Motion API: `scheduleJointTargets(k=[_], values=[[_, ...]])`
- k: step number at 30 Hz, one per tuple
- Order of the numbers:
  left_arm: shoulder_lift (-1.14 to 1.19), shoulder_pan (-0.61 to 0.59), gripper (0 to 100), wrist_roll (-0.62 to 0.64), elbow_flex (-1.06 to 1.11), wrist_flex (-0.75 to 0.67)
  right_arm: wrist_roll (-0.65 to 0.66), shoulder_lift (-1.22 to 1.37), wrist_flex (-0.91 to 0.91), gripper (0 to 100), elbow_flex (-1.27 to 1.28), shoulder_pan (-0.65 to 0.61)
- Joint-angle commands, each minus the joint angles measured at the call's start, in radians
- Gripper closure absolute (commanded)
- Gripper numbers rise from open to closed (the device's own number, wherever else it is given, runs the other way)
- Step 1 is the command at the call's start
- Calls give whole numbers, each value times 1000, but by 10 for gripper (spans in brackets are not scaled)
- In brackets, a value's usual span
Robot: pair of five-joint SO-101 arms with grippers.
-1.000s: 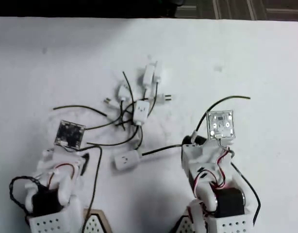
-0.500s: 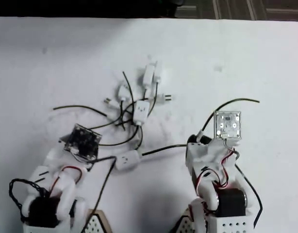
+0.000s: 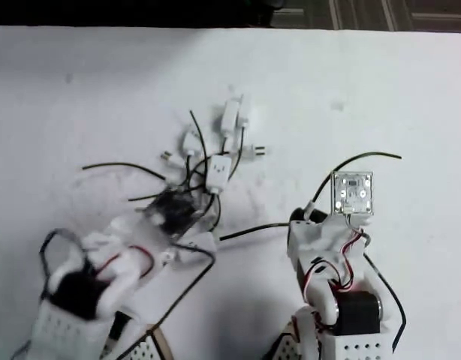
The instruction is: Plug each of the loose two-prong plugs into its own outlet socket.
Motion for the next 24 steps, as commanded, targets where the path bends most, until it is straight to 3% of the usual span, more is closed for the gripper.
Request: scheduleJointTargets(k=[1, 4, 9, 18, 24], values=[[374, 136, 938, -118, -167, 20, 0, -7, -8, 981, -5, 18], [490, 194, 842, -183, -186, 11, 0, -7, -5, 981, -5, 18], [545, 205, 687, -172, -175, 9, 0, -7, -5, 981, -5, 18], [555, 200, 685, -204, 58, -235, 0, -7, -5, 981, -5, 18], [556, 114, 685, -209, 78, -276, 0, -7, -5, 981, -5, 18]])
